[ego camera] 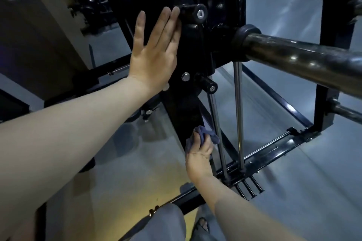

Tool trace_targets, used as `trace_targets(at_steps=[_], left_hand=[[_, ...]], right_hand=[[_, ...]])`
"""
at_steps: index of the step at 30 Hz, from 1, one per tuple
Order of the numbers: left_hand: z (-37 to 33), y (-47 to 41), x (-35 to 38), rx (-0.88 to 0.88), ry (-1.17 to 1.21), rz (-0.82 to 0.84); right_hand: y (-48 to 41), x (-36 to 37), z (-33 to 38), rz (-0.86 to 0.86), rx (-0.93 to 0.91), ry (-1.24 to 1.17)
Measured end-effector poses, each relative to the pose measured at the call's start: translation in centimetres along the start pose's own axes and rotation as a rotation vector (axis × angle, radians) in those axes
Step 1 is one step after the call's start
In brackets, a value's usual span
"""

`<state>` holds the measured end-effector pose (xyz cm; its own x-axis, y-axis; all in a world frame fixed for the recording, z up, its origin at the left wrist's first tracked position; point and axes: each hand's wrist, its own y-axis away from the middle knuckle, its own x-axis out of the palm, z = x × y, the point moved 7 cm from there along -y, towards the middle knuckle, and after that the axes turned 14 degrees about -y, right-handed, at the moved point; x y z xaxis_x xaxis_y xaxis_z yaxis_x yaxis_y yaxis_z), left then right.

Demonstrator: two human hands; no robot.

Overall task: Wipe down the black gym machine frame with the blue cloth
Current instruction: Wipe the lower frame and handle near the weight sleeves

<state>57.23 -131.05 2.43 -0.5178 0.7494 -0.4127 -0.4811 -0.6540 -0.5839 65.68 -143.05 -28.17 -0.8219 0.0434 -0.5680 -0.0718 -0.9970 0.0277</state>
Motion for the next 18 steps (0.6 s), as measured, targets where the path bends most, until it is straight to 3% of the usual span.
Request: trace_targets(at_steps=[3, 7, 10, 14, 16, 18], left_hand=[[-0.5, 0.6, -0.1, -0.022, 0.017, -0.042], [-0.8, 0.9, -0.5, -0.027, 0.053, -0.080], [-0.9, 1.2, -0.6, -0.025, 0.079, -0.080], [-1.2, 1.3, -0.3, 0.020, 0.086, -0.070], [-1.1, 1.1, -0.2, 0.012, 0.090, -0.075], [-1.1, 1.1, -0.1, -0.002, 0.104, -0.088]], right_hand=[[-0.1, -1.0, 0.9, -0.060, 0.089, -0.168], [-0.7, -2.5, 8.0, -0.127, -0.163, -0.329], [-1.0, -2.9, 9.3, -0.174, -0.335, -0.218], [-1.1, -2.6, 3.7, -0.140, -0.147, -0.071], [-1.1, -2.9, 1.9, -0.129, 0.061, -0.167], [-1.1, -3.6, 2.8, -0.113, 0.146, -0.256]])
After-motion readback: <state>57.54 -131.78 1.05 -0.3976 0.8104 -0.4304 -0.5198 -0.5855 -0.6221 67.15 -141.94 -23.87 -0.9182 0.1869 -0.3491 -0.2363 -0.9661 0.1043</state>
